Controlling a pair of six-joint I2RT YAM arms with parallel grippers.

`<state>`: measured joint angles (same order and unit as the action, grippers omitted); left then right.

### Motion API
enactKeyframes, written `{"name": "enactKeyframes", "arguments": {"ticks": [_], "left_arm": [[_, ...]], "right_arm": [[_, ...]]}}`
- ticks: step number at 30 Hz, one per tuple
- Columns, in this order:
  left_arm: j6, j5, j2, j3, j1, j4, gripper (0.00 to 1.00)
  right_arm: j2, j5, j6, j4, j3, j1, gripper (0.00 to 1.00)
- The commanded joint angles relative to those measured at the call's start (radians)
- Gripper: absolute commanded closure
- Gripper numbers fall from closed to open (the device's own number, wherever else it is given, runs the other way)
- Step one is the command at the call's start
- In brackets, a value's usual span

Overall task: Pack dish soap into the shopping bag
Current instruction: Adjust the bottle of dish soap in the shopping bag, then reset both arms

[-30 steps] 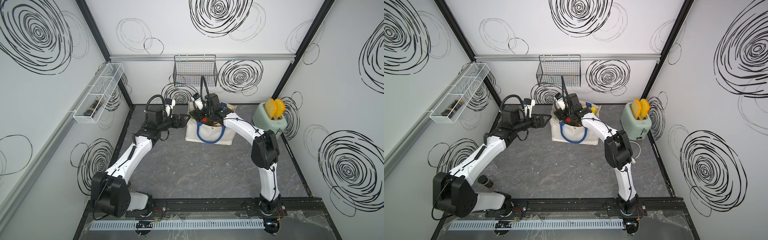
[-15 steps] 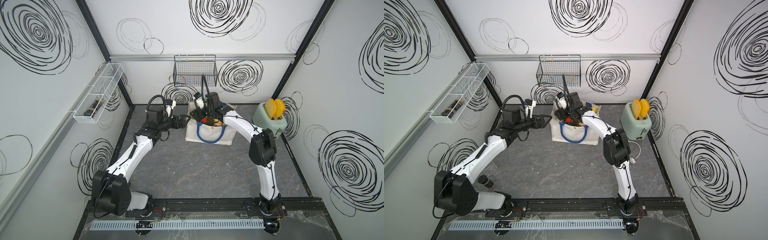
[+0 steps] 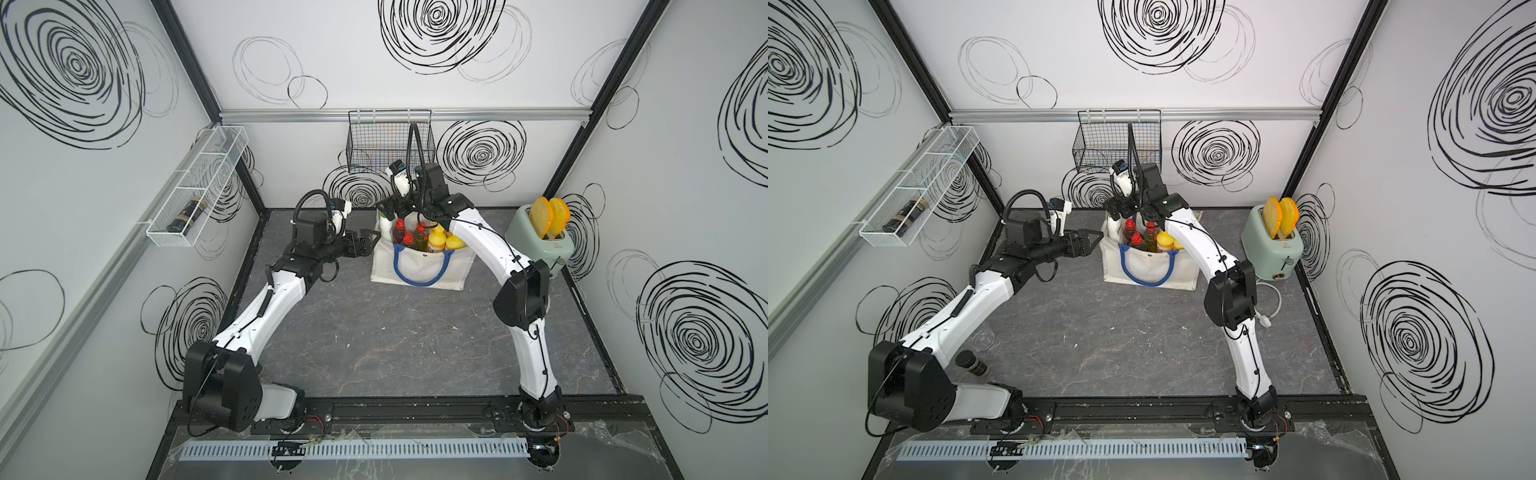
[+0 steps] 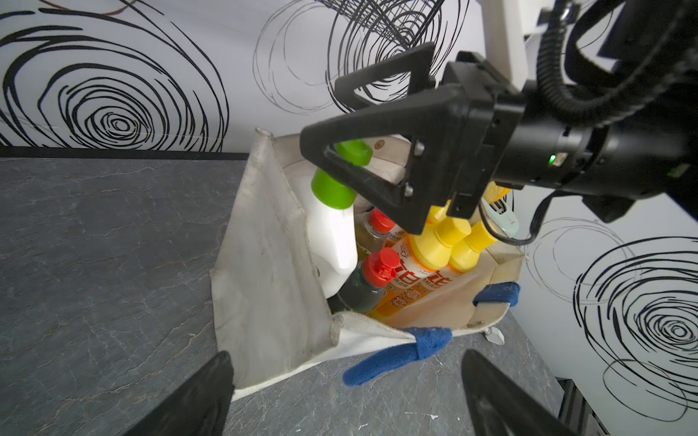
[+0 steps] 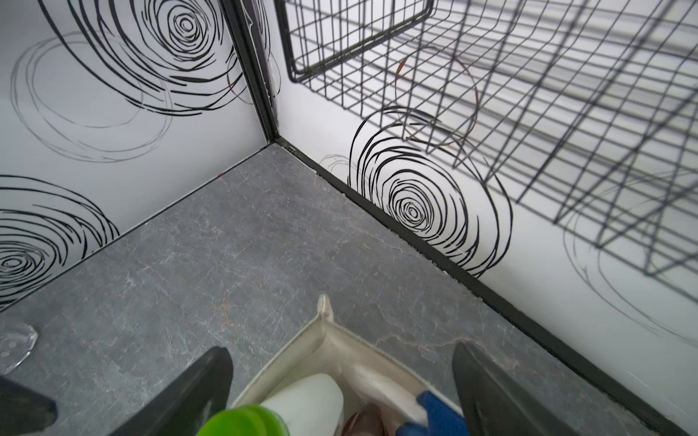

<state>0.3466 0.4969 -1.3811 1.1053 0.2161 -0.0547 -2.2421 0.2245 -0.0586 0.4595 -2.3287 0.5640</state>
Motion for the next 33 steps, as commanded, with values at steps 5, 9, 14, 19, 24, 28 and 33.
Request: {"name": "enactKeyframes", "arguments": {"ticks": [5, 9, 14, 19, 24, 28, 33], "left_arm": [[-0.016, 0.0, -0.018, 0.036, 0.005, 0.024, 0.04], [-0.027, -0.01, -0.019, 0.034, 0.015, 0.025, 0.04], [-0.064, -0.057, -0.027, 0.045, 0.037, -0.011, 0.04], [-0.07, -0.066, -0.033, 0.053, 0.037, -0.025, 0.04], [-0.066, -0.058, -0.03, 0.055, 0.037, -0.022, 0.04], [-0.066, -0.058, -0.03, 0.056, 0.037, -0.024, 0.04], [-0.066, -0.055, -0.029, 0.058, 0.026, -0.026, 0.04]], "right_arm": [[-0.074, -0.001, 0.015, 0.229, -0.128, -0.009, 0.0], [-0.017, 0.063, 0.061, 0.112, 0.005, -0.02, 0.0], [0.041, 0.174, 0.079, -0.008, 0.069, -0.025, 0.08], [0.087, 0.222, 0.065, 0.053, 0.091, -0.018, 0.47], [0.112, 0.163, 0.058, 0.09, 0.156, -0.016, 0.52], [0.116, 0.147, 0.049, 0.081, 0.171, -0.016, 0.42], [0.142, 0.148, 0.045, 0.047, 0.174, -0.015, 0.28]]}}
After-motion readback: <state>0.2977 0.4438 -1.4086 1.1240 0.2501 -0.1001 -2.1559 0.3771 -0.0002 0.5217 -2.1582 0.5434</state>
